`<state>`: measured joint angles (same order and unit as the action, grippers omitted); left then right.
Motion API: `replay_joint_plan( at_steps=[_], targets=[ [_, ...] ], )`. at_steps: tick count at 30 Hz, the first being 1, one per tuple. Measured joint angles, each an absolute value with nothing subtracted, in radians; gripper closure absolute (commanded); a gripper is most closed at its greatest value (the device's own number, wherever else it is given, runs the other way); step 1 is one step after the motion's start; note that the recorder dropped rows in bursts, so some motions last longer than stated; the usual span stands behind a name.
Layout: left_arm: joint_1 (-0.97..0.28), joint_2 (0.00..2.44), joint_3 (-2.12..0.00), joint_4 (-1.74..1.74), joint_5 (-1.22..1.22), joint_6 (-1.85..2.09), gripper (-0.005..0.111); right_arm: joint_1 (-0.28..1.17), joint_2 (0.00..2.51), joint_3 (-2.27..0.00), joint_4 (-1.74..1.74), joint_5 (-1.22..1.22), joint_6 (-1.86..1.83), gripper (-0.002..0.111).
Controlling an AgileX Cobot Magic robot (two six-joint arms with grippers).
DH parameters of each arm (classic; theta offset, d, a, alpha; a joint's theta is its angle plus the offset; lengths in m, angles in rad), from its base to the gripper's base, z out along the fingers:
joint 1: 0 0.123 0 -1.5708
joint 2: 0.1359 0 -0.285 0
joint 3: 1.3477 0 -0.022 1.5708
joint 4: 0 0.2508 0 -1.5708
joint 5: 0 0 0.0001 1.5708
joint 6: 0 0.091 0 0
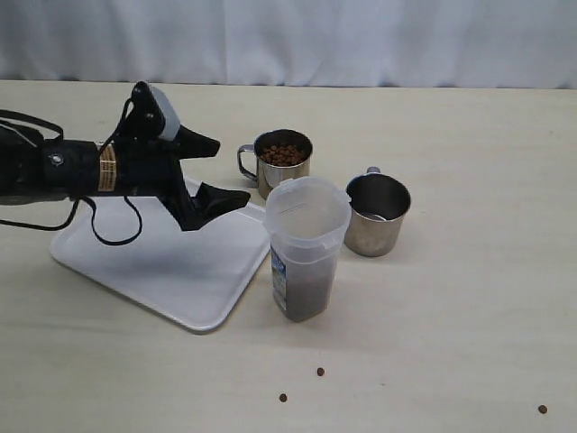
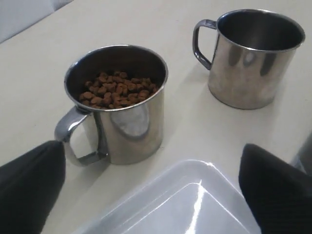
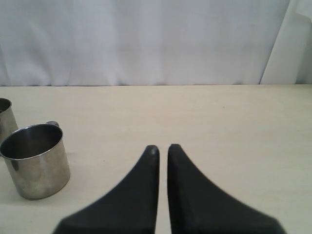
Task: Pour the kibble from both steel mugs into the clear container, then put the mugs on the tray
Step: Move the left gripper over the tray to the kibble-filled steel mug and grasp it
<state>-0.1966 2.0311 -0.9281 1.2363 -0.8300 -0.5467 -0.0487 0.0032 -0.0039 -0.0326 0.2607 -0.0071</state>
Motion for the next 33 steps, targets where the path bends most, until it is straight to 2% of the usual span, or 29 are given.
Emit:
replay_joint_plan(
  at_steps=[13, 23, 33],
  targets=[
    [-0.203, 2.191, -1.144, 1.344, -0.832, -0.696, 0.032, -0.049, 0.003, -0.004, -0.033, 0.261, -0.007, 0.103],
    [-0.187, 2.202, -1.152, 1.554, -0.865, -0.8, 0.032, -0.049, 0.003, -0.004, -0.033, 0.261, -0.007, 0.103],
    [-0.191, 2.196, -1.154, 1.52, -0.908, -0.758, 0.032, -0.049, 0.003, -0.004, -0.033, 0.261, -0.007, 0.103]
  ],
)
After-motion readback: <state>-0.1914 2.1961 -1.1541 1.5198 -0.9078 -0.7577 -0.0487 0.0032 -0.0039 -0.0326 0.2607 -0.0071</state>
